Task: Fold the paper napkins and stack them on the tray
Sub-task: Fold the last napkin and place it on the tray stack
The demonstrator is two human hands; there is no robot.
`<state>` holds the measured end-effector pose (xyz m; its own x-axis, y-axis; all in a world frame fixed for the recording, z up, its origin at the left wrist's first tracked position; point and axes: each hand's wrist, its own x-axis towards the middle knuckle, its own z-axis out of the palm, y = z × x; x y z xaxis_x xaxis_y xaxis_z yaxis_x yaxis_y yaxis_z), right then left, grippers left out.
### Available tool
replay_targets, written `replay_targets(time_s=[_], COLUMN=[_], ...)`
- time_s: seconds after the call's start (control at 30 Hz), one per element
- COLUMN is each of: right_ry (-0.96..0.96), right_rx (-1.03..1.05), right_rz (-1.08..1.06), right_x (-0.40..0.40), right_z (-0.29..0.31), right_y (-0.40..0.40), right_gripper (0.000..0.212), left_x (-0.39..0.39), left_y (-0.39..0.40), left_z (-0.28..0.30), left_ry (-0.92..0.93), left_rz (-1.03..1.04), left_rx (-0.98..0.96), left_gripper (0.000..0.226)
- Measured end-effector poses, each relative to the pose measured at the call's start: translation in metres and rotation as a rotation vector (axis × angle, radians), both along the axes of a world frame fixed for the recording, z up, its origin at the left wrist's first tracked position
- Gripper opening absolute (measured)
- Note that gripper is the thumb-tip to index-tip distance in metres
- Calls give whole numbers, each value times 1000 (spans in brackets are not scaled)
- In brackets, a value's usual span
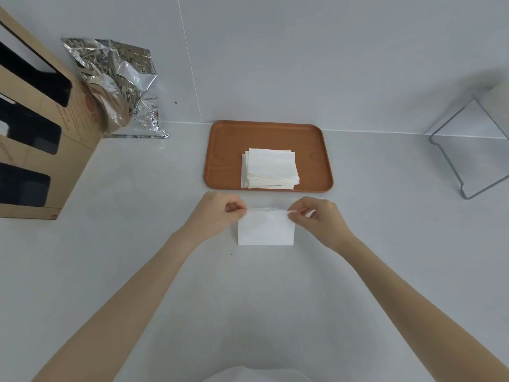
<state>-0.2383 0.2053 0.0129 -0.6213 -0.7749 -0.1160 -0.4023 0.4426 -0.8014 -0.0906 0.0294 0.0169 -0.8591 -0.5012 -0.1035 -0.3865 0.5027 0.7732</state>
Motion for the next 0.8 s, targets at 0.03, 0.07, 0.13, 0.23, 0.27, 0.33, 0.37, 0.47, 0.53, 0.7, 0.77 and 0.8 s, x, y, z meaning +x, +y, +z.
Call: replay_targets(time_s=[0.03,0.07,0.13,0.23,0.27,0.33,0.37,0.47,0.53,0.7,0.77,0.8], right_ry=[6,17,53,119,139,166,175,233,307,479,535,552], right_rx=[6,17,61,141,163,189,195,173,119,101,153,171], right_rz=[-12,-17,-17,-23,-23,-15,-10,10,54,336,411,418], right_x=[-4,-6,-12,-18,-18,-18,-18,-17,-16,-1,7,9], right_z=[-2,-5,-13,-30,-35,-42,-44,-42,-34,-23,-29,-34], right_y=[-6,-11,-20,-30,-32,-33,-33,-31,-27,-6,4,9], right_gripper=[6,6,5,5,6,13,20,34,29,6,6,7], left_x=[-5,-10,-18,-23,-23,-23,-22,-18,-13,13,24,28], left_y=[-4,-7,-13,-17,-16,-15,-15,-16,-16,1,11,15], left_z=[-2,-4,-12,-28,-32,-39,-40,-39,-34,-23,-28,-32], left_ry=[-8,-17,-45,-110,-123,-123,-118,-104,-91,-113,-136,-134], left_rz=[17,26,34,50,56,61,59,25,-6,-144,-189,-194], left_rx=[-5,-18,-42,-60,-69,-95,-101,-119,-155,-183,-209,-218], left_gripper=[6,7,8,9,10,14,18,28,26,6,7,8])
